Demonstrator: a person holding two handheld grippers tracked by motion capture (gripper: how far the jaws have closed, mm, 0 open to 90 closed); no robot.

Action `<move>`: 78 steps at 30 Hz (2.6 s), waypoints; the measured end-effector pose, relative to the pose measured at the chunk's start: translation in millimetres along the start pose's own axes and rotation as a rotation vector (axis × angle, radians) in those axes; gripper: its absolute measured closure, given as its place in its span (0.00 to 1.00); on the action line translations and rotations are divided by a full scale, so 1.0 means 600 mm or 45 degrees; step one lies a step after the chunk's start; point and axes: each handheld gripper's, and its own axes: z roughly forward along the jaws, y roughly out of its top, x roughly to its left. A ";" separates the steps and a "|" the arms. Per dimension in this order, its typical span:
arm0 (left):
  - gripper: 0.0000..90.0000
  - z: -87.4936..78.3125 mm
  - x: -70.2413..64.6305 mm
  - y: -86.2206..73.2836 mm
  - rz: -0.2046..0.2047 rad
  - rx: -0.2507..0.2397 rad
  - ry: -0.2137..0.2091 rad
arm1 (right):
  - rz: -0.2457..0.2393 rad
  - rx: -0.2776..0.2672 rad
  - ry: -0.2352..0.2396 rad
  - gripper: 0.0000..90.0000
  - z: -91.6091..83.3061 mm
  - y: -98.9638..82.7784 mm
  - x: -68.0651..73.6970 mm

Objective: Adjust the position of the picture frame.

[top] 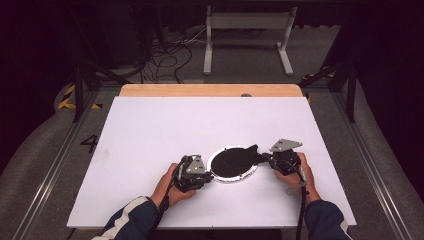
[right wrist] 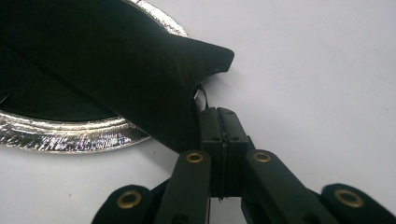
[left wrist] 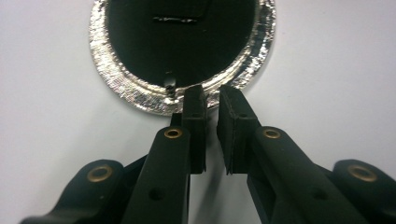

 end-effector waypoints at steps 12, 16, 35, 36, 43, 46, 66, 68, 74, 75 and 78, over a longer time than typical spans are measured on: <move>0.91 -0.006 -0.003 0.000 0.014 0.032 -0.030 | 0.000 0.003 0.006 1.00 -0.002 -0.001 0.004; 0.95 -0.009 -0.011 0.002 0.060 0.040 -0.091 | 0.004 0.004 0.010 1.00 -0.002 -0.001 0.004; 0.91 0.003 -0.011 0.005 0.042 0.015 -0.050 | -0.027 0.014 0.009 1.00 -0.003 0.001 0.014; 0.92 0.002 -0.009 0.004 0.038 0.013 -0.051 | -0.030 0.015 0.011 1.00 -0.003 0.001 0.014; 0.91 -0.002 0.003 0.000 0.014 0.016 -0.020 | -0.047 0.020 0.027 1.00 -0.005 0.002 0.021; 0.91 -0.004 0.006 -0.002 0.002 0.015 -0.014 | -0.055 0.025 0.037 1.00 -0.006 0.002 0.023; 0.89 -0.010 0.031 -0.010 -0.048 0.006 0.060 | -0.119 0.035 0.106 1.00 -0.014 0.002 0.051; 0.88 -0.011 0.033 -0.011 -0.057 0.007 0.068 | -0.120 0.034 0.115 1.00 -0.015 0.002 0.052; 0.86 -0.013 0.040 -0.013 -0.072 0.008 0.089 | -0.143 0.034 0.150 1.00 -0.017 0.003 0.061; 0.86 -0.013 0.041 -0.014 -0.076 0.006 0.090 | -0.145 0.034 0.152 1.00 -0.017 0.003 0.062; 0.85 -0.014 0.044 -0.015 -0.083 0.005 0.103 | -0.150 0.037 0.160 1.00 -0.018 0.003 0.067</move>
